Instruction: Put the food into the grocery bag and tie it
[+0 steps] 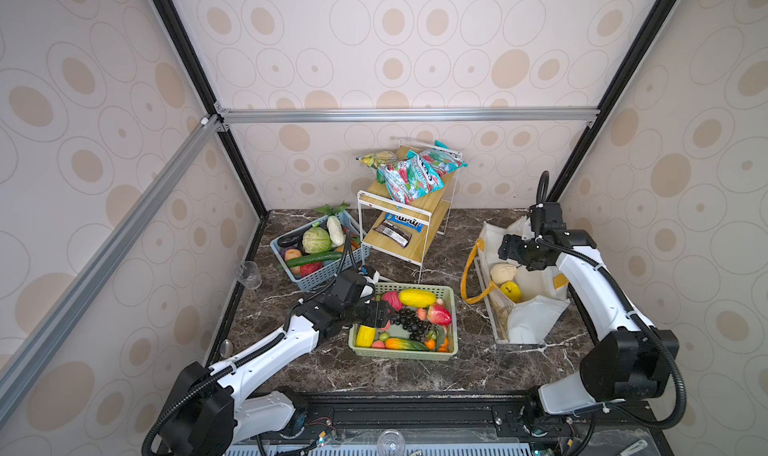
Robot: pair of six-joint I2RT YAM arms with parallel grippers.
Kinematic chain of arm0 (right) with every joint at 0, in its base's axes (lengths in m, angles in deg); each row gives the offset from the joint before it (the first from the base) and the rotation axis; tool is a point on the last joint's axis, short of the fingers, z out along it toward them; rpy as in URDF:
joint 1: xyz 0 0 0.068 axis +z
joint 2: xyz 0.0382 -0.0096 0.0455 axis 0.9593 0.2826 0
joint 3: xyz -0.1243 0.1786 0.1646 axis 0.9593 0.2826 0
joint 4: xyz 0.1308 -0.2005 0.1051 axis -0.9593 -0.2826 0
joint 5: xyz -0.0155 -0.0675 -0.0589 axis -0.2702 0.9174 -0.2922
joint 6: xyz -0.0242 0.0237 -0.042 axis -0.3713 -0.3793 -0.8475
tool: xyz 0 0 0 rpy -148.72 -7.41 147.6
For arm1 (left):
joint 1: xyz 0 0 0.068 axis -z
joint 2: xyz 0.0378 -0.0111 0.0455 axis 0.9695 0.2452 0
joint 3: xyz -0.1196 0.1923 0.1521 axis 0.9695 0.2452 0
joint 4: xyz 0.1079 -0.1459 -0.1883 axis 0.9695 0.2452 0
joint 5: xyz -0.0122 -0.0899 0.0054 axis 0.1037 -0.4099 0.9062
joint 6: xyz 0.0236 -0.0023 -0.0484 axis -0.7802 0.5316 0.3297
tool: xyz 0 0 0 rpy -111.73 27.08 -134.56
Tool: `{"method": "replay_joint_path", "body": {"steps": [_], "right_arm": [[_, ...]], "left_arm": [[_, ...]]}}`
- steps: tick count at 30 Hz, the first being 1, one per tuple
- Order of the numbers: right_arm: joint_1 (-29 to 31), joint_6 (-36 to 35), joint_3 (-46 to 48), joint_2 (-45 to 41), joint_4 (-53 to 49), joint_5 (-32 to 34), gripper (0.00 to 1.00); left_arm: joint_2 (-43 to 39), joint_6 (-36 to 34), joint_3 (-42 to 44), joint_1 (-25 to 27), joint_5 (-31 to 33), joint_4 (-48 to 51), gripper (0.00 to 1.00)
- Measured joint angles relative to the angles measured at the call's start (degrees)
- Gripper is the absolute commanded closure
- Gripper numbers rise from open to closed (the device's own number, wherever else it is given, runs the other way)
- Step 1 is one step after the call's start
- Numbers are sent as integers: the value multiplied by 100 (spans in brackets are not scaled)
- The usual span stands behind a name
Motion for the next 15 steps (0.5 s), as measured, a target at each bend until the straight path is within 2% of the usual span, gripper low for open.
{"method": "replay_joint_path", "body": {"steps": [4, 9, 15], "right_arm": [[94, -44, -2, -278, -61, -256, 40], [514, -87, -2, -546, -166, -369, 38], [1075, -173, -2, -632, -352, -212, 35]], "left_arm": [[0, 2, 0, 17, 0, -7, 24], [44, 2, 0, 31, -2, -76, 24], [98, 2, 0, 70, -2, -90, 24]]}}
